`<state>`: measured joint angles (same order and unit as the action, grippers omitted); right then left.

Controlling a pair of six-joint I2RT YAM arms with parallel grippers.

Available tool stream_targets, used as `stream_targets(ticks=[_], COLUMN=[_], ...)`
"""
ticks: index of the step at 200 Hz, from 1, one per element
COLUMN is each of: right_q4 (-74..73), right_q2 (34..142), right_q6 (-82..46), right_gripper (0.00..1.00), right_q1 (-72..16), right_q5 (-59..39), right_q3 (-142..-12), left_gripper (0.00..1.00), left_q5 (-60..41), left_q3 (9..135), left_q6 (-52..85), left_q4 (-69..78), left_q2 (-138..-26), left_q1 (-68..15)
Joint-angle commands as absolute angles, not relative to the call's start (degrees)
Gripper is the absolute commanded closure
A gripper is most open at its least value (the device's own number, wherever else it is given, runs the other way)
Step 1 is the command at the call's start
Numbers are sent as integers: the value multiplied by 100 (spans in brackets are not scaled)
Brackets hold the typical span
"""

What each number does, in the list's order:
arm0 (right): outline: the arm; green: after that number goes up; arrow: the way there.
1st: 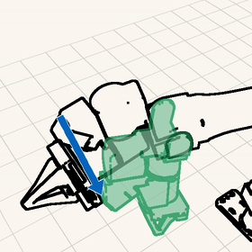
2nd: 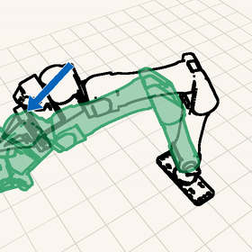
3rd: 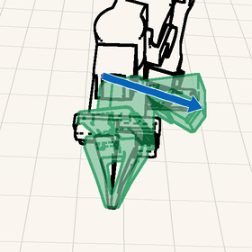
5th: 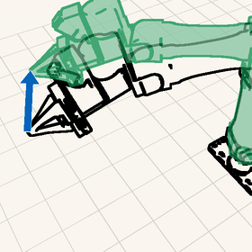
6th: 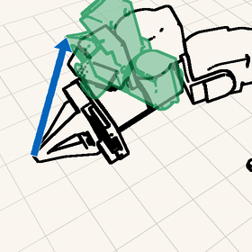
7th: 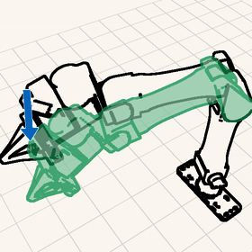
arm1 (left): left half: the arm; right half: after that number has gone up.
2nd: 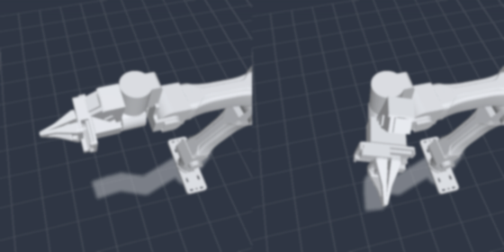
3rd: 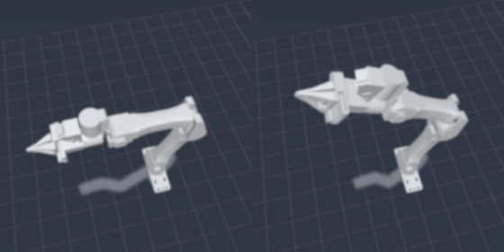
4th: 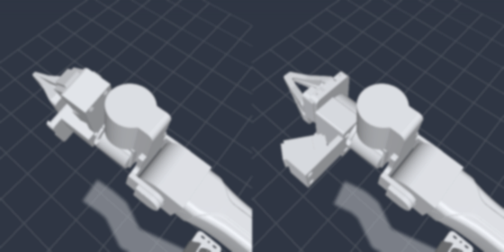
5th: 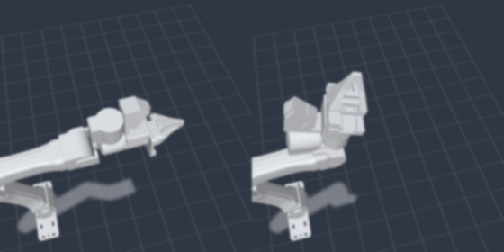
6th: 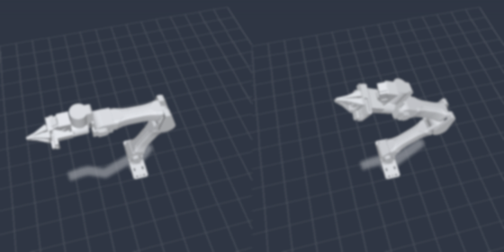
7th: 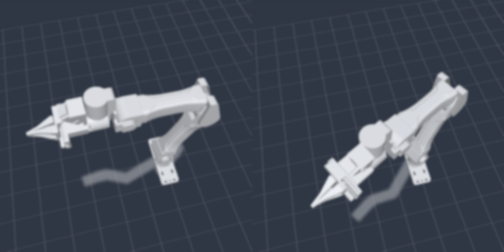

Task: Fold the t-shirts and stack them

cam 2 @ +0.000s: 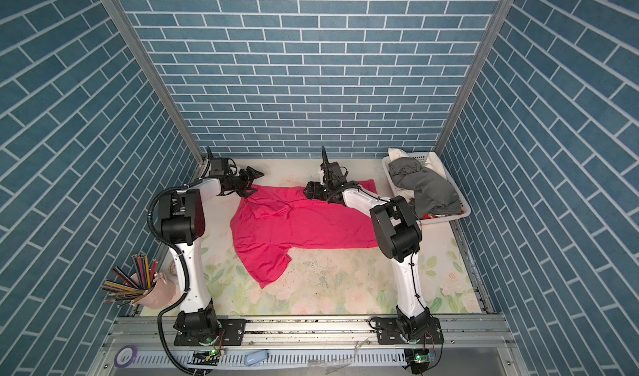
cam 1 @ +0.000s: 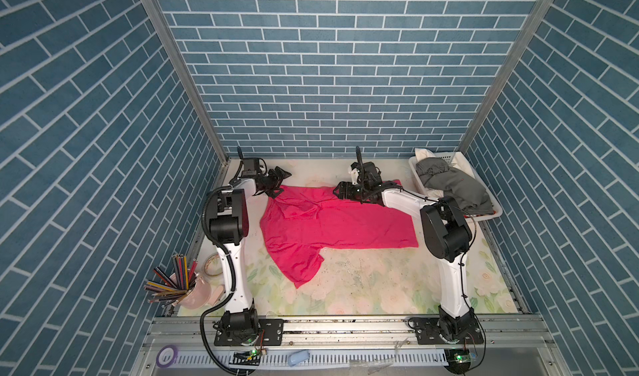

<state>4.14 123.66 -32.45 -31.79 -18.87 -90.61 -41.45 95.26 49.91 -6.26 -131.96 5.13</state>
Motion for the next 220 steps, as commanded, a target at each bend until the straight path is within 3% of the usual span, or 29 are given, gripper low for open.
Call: stream_targets(ticks=[1, 75, 117, 143, 172, 220], right_q4=[353, 383, 360, 254, 178, -46], right_q2=[12843, 13361, 13085, 12694, 12319, 11998], right_q6=[-3041, -2910, -2787, -2842, -2885, -2906], right_gripper=[19, 18, 12, 11, 10, 5], right_q1=[-3097, -2812, -2777, -2817, -2887, -3175], right_q5=[-2357, -2409, -2623, -2616, -2670, -2858], right_q3=[-9288, -9514, -9511, -9308, -9025, -8770], left_gripper=[13, 13, 13, 14, 14, 14], left_q5=[-3920, -3528, -3332, -2566, -2496, -3054], left_q3=[9774, 11356, 11036, 9738, 7796, 6152], left_q6=[4734, 4121, 3773, 3447, 3248, 3298], left_q4=[-933, -2038, -2361, -2564, -2407, -1957], left_q2=[-13662, -14613, -13412, -11888, -10455, -9748], left_q1=[557, 636, 545, 421, 514, 440])
